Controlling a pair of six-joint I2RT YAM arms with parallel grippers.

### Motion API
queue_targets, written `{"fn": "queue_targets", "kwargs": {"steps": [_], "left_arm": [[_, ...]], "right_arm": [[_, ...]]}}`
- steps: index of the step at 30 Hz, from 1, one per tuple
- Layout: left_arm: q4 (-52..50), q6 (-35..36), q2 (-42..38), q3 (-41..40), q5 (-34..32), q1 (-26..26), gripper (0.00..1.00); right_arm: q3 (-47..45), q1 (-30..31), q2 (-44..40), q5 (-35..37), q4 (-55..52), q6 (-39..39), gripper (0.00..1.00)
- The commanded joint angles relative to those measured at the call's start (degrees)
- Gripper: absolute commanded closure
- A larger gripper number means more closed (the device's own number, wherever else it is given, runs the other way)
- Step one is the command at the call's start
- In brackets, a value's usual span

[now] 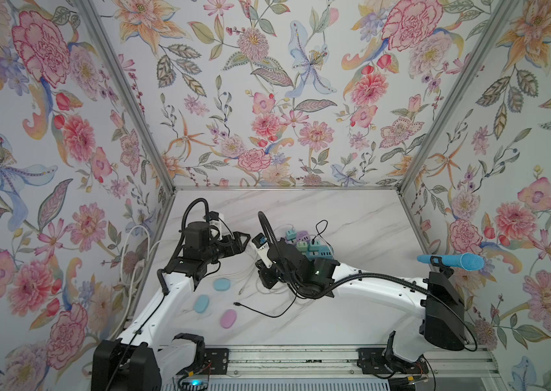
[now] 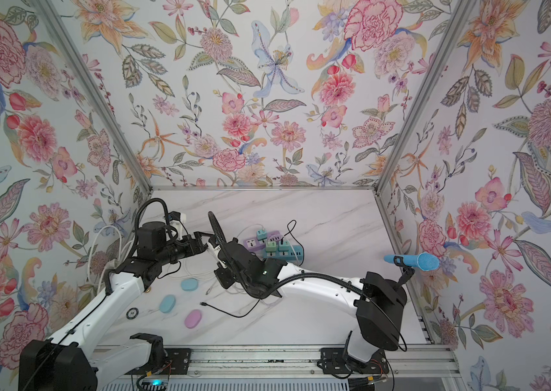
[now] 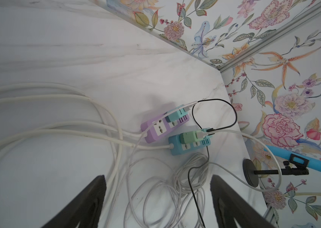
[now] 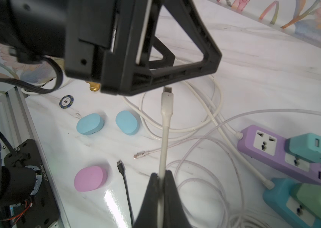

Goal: Charge the bluetooth headset
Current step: Pick up the charging cable from the center of the board.

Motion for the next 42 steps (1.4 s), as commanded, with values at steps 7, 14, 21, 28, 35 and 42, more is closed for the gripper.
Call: {"fn": "queue_targets", "kwargs": {"steps": [7, 14, 21, 28, 35, 42], "left_arm": [[21.94, -18.97, 3.26, -2.12, 0.51, -7.40, 0.14], [28.06, -24.51, 5.86, -2.12, -4.97, -16.83, 0.20], [33.69, -28.21, 6.68, -3.79, -6.01, -20.22, 0.32], [33.75, -28.14, 5.50, -2.62, -5.76, -20.11, 0.16], [35.53, -29.65, 4.95, -4.55, -5.45, -20.19, 0.19], [36.34, -30.31, 4.95, -5.43, -5.84, -20.20, 0.37]], "right_arm": [[-7.79, -9.52, -12.84, -9.66, 1.30, -5.79, 1.00], [-10.89, -11.65, -15.54, -9.64, 1.86, -9.52, 1.00], [-13.39, -12.24, -17.36, -8.36, 2.54, -10.19, 1.00], [-14.62, -13.44, -16.82, -7.26, 2.77, -9.85, 1.00], [-14.21, -13.53, -18.16, -8.53, 3.05, -8.54, 1.00], [-13.96, -12.97, -18.78, -9.89, 3.06, -8.64, 1.00]]}}
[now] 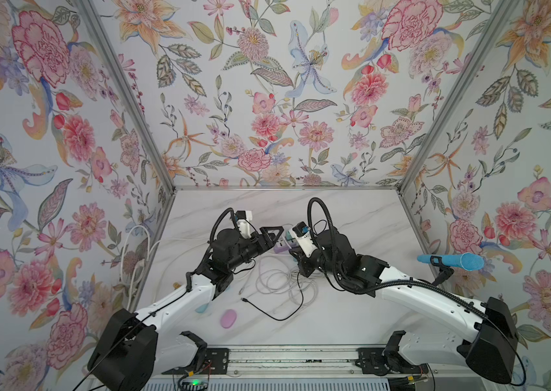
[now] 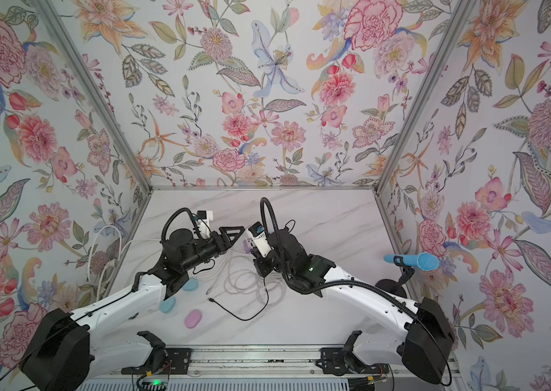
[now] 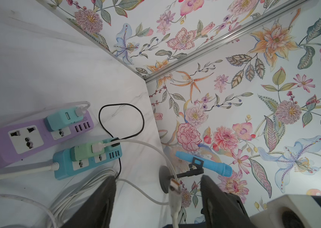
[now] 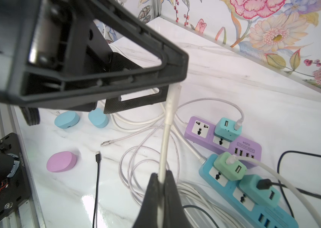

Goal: Charge the bluetooth headset
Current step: Pick up the charging cable from the center of the board.

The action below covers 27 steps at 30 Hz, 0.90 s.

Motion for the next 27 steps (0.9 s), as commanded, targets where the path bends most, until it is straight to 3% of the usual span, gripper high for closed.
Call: {"fn": "queue_targets", "kwargs": {"steps": [1, 3, 8, 13, 17, 20, 22, 25, 27], "left_arm": [[2.92, -1.09, -0.37, -0.08, -0.39, -0.51, 0.39], [4.38, -2.02, 0.22, 0.25, 0.20, -0.51, 0.41], [6.31, -3.07, 0.89, 0.80, 1.51, -0.91, 0.70], [5.97, -3.05, 1.28, 1.35, 1.82, -1.12, 0.88], [4.83, -2.73, 1.59, 2.01, 1.90, -1.12, 1.00], [5.22, -2.28, 1.13, 1.90, 1.02, -1.12, 1.00], [5.89, -1.60, 0.99, 1.96, 0.50, -1.12, 1.00], [7.92, -1.16, 2.25, 3.11, 1.95, -1.12, 1.00], [11.43, -1.74, 3.60, 3.72, 4.34, -1.15, 1.00]], "right_arm": [[0.29, 0.39, -1.34, -0.89, 0.89, 0.26, 1.00], [0.53, 0.67, -1.24, -1.36, 0.81, 0.26, 1.00], [1.17, 1.46, -0.84, 0.44, -0.16, -0.60, 1.00], [1.60, 1.79, -0.77, 0.62, -0.16, -1.17, 1.00], [2.09, 1.73, -0.72, 0.57, -0.24, -0.97, 1.00], [1.98, 1.03, -0.79, 0.20, -0.16, -1.26, 0.97], [1.87, 0.12, -1.02, -1.81, -0.15, -0.36, 0.85], [2.00, -2.45, -1.84, -8.49, 0.13, 3.86, 0.58], [1.96, -4.23, -2.47, -13.62, 1.48, 5.81, 0.49]]}}
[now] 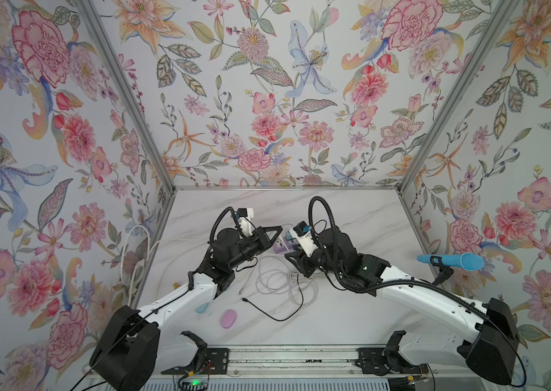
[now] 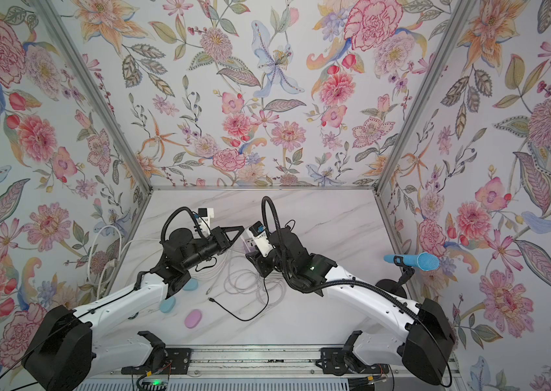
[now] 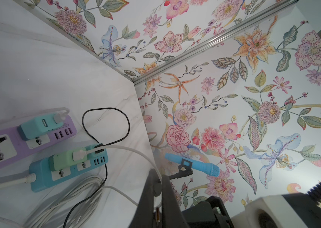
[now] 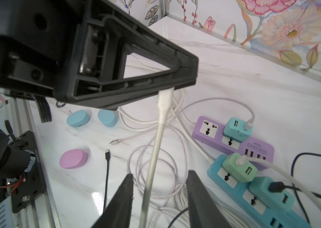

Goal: Charge the bluetooth headset
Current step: Pick up the charging cable from the center of the board.

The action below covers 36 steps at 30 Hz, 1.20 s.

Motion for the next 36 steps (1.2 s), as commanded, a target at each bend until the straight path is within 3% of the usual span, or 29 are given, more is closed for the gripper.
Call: {"fn": "queue_targets", "kwargs": {"steps": [1, 6, 10, 12, 16, 33, 36], "left_arm": [[8.26, -0.14, 2.19, 2.08, 3.50, -0.66, 1.00], [18.37, -2.31, 5.85, 2.02, 6.23, -0.83, 1.00], [25.11, -3.86, 9.14, 3.42, 9.19, -1.52, 1.00], [27.31, -4.50, 10.31, 4.31, 10.68, -1.93, 1.00], [28.43, -3.74, 11.37, 5.53, 12.48, -2.73, 1.00], [34.06, -4.81, 13.25, 4.63, 11.03, -4.03, 1.00], [34.22, -5.10, 14.22, 5.09, 11.08, -4.29, 1.00]], "right_arm": [[1.93, -2.90, -2.07, -10.67, 2.62, 3.85, 0.47], [2.38, -8.78, -2.15, -24.20, 8.44, 12.53, 0.52], [0.68, -12.51, -1.70, -32.72, 16.95, 21.36, 0.70], [0.58, -14.64, -1.51, -33.36, 18.06, 23.11, 0.77], [-0.04, -15.80, -1.54, -34.10, 18.63, 23.10, 0.80], [-3.96, -17.81, -3.37, -34.26, 21.69, 23.74, 0.72], [-3.83, -17.87, -3.73, -34.42, 22.58, 24.47, 0.81]]}}
